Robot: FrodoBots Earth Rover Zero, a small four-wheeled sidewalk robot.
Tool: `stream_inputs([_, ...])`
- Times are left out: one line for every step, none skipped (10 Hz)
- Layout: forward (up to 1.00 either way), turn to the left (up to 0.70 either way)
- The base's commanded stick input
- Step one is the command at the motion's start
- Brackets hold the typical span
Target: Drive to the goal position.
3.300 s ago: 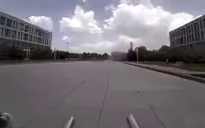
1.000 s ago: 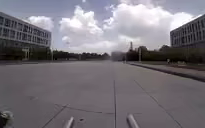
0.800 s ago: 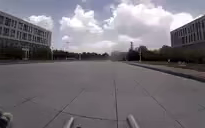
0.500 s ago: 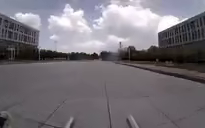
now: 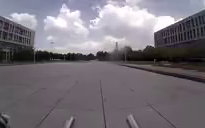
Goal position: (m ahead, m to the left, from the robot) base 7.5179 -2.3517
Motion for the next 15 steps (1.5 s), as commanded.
stream_inputs([0.70, 0.00])
stream_inputs([0.70, 0.00])
stream_inputs([0.70, 0.00])
stream_inputs([0.70, 0.00])
stream_inputs([0.70, 0.00])
stream_inputs([0.70, -0.09])
stream_inputs([0.70, -0.35])
stream_inputs([0.70, -0.35])
stream_inputs([0.70, -0.35])
stream_inputs([0.70, -0.35])
stream_inputs([0.70, -0.08])
stream_inputs([0.70, 0.00])
stream_inputs([0.70, 0.00])
stream_inputs([0.70, 0.00])
stream_inputs([0.70, 0.00])
